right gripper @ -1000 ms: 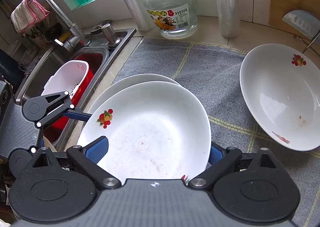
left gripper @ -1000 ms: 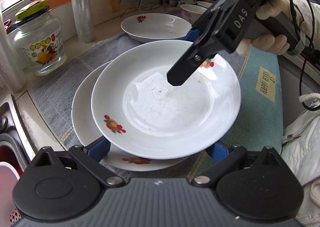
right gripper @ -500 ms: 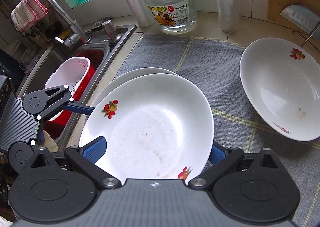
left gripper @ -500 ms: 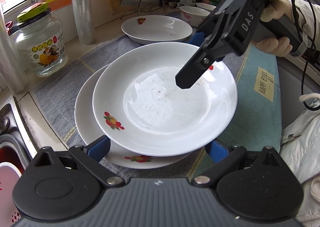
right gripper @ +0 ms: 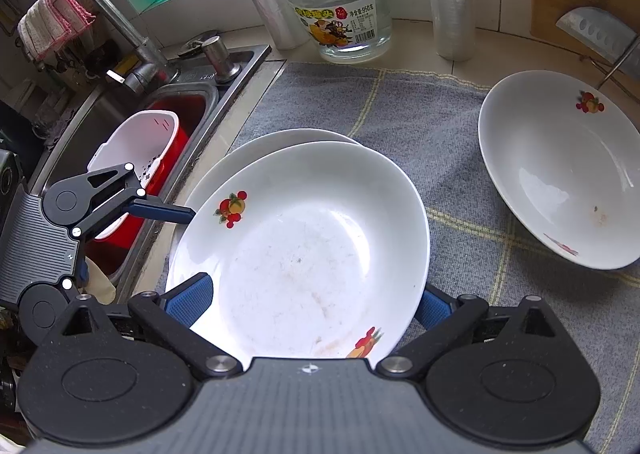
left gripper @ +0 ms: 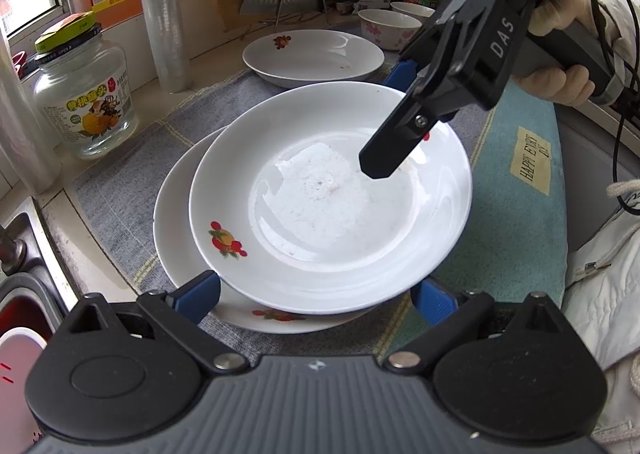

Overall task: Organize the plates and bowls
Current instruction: 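Lower the two stacked plates onto the towel by the sink and open both tools, then move the left tool to the rim of the white fruit-decal plate by the cutting board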

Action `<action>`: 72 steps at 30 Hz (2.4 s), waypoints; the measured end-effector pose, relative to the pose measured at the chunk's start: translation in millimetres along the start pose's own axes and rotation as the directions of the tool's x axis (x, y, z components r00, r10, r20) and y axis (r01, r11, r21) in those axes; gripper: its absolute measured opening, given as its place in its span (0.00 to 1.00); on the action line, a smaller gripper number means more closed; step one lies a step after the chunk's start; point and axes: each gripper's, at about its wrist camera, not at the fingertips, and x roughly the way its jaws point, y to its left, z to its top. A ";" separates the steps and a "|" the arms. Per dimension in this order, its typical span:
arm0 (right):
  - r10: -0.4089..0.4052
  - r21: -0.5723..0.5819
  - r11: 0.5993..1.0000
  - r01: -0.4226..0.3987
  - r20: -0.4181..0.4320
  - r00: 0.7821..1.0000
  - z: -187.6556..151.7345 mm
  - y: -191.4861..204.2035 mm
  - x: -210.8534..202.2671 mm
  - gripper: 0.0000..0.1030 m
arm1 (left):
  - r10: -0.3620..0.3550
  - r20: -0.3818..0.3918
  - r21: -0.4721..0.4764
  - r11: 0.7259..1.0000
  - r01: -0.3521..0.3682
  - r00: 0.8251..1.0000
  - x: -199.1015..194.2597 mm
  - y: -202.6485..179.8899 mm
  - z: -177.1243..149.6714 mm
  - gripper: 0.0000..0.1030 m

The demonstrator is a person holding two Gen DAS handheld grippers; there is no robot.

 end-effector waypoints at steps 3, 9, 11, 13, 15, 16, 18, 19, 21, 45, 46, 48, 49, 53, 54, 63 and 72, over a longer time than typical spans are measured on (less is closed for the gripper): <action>0.005 0.004 1.000 -0.005 -0.002 1.000 -1.7 -0.1 -1.3 1.00 | 0.001 0.004 -0.005 1.000 -0.001 1.000 -1.1 -0.1 -0.6 0.98; 0.001 -0.001 1.000 -0.001 -0.003 1.000 -6.4 1.6 -5.2 1.00 | 0.013 0.005 0.005 1.000 -0.013 1.000 -1.2 -2.3 -2.0 0.98; 0.001 -0.001 1.000 -0.001 -0.002 1.000 -7.7 1.9 -6.1 1.00 | 0.013 0.007 0.002 1.000 -0.013 1.000 -1.8 -2.7 -2.5 0.98; 0.002 0.000 1.000 -0.002 -0.002 1.000 -8.8 2.7 -6.8 1.00 | 0.013 0.008 -0.001 1.000 -0.013 1.000 -2.4 -3.5 -2.5 0.98; 0.003 0.002 1.000 -0.003 -0.003 1.000 -9.7 3.0 -7.1 1.00 | 0.020 0.011 -0.004 1.000 -0.020 1.000 -3.8 -4.4 -3.4 0.98; 0.005 0.001 1.000 -0.005 -0.003 1.000 -10.4 3.5 -7.4 1.00 | 0.023 0.013 -0.005 1.000 -0.023 1.000 -4.7 -4.6 -3.9 0.98; 0.002 -0.008 1.000 -0.002 -0.005 1.000 -12.5 6.5 -8.2 1.00 | 0.030 0.018 -0.012 0.999 -0.030 0.999 -7.4 -5.7 -5.2 0.98; 0.000 -0.013 1.000 0.000 -0.005 1.000 -13.5 8.1 -8.9 1.00 | 0.033 0.021 -0.013 0.999 -0.033 0.999 -8.6 -6.3 -5.8 0.98; 0.003 -0.019 1.000 -0.003 -0.006 1.000 -15.3 9.7 -8.9 1.00 | 0.046 0.024 -0.014 0.999 -0.046 0.999 -10.3 -7.6 -7.1 0.98; -0.361 -0.106 0.916 0.387 0.201 0.910 -70.0 20.2 -34.0 1.00 | 0.374 0.124 -0.238 0.910 -0.339 0.919 -45.2 -53.3 9.4 0.99; -0.380 -0.090 0.910 0.404 0.203 0.902 -73.4 16.2 -36.2 1.00 | 0.369 0.126 -0.249 0.910 -0.331 0.921 -44.2 -55.3 10.7 0.99; -0.406 -0.074 0.900 0.429 0.208 0.890 -78.5 8.1 -40.5 1.00 | 0.363 0.122 -0.280 0.905 -0.319 0.924 -39.5 -60.4 15.5 0.99; -0.420 -0.063 0.895 0.441 0.212 0.882 -81.4 3.0 -43.0 1.00 | 0.359 0.122 -0.288 0.905 -0.313 0.926 -36.7 -63.3 17.7 0.99; -0.443 -0.037 0.887 0.460 0.210 0.872 -87.4 -20.9 -50.8 1.00 | 0.365 0.116 -0.299 0.900 -0.318 0.924 -22.7 -73.0 28.4 0.99; -0.447 -0.036 0.886 0.463 0.208 0.870 -88.6 -27.6 -52.0 1.00 | 0.363 0.118 -0.308 0.898 -0.313 0.924 -19.4 -77.0 32.0 0.99; -0.420 -0.097 0.888 0.450 0.227 0.878 -92.1 -95.2 -53.4 1.00 | 0.397 0.058 -0.392 0.853 -0.345 0.916 17.7 -109.9 77.5 0.99; -0.287 -0.197 0.921 0.336 0.238 0.928 -77.2 -142.9 -41.9 1.00 | 0.487 -0.039 -0.471 0.761 -0.446 0.872 35.2 -149.5 103.2 0.99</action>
